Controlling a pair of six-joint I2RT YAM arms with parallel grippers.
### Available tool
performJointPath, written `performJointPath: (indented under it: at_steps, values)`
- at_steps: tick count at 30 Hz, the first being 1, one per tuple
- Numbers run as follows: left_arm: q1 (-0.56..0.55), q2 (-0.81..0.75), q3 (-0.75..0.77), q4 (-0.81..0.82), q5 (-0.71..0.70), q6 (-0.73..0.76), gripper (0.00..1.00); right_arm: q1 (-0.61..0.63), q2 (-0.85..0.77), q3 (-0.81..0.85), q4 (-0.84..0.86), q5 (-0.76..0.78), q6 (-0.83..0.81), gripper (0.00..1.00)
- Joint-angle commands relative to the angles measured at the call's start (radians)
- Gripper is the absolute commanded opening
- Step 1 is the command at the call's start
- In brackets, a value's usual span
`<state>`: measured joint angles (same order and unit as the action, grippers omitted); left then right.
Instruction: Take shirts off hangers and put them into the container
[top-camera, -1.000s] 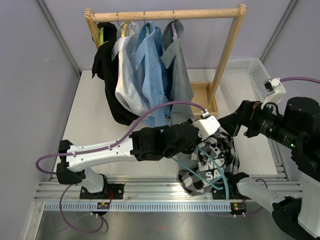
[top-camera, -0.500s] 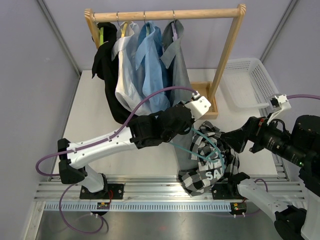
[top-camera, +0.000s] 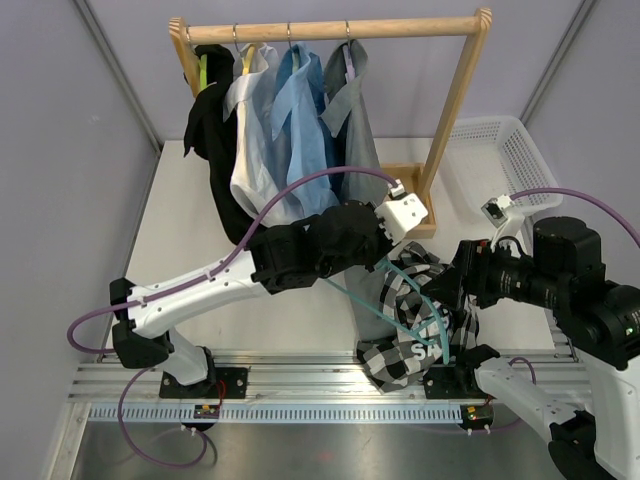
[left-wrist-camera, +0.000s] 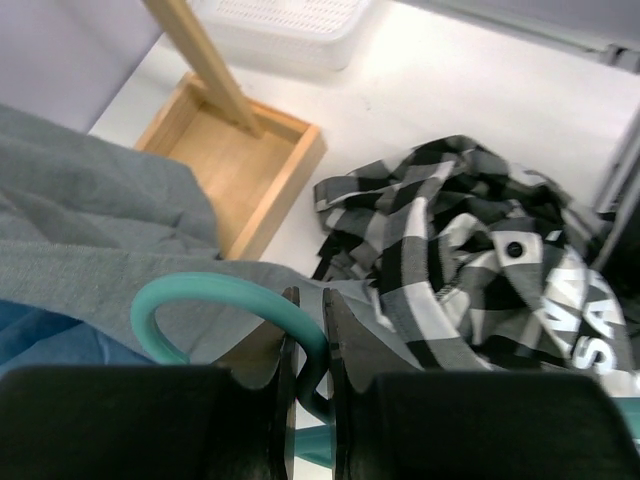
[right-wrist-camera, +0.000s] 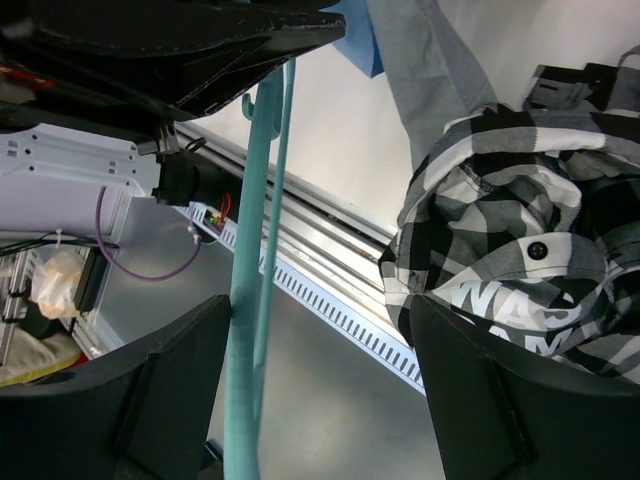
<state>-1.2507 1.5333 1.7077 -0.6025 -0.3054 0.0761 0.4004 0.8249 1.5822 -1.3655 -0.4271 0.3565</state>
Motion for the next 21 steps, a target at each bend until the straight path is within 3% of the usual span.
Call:
performJointPath:
  at_steps: [1,10,16,19,21]
  values:
    - [-0.003,0.002,0.085,0.020,0.117,-0.013,0.00,0.003,-0.001,-0.014,0.045,-0.079,-0.021,0.80]
    - [-0.027,0.143,0.188,-0.045,0.183,-0.018,0.00,0.002,-0.021,-0.051,0.068,-0.118,-0.008,0.68]
    - [-0.038,0.182,0.216,-0.082,0.198,-0.006,0.00,0.002,-0.015,-0.044,0.063,-0.119,-0.017,0.32]
    - [-0.038,0.189,0.211,-0.095,0.177,-0.009,0.00,0.003,-0.010,-0.044,0.062,-0.118,-0.025,0.23]
    - [-0.038,0.183,0.207,-0.089,0.166,-0.010,0.00,0.003,-0.009,-0.050,0.065,-0.122,-0.024,0.25]
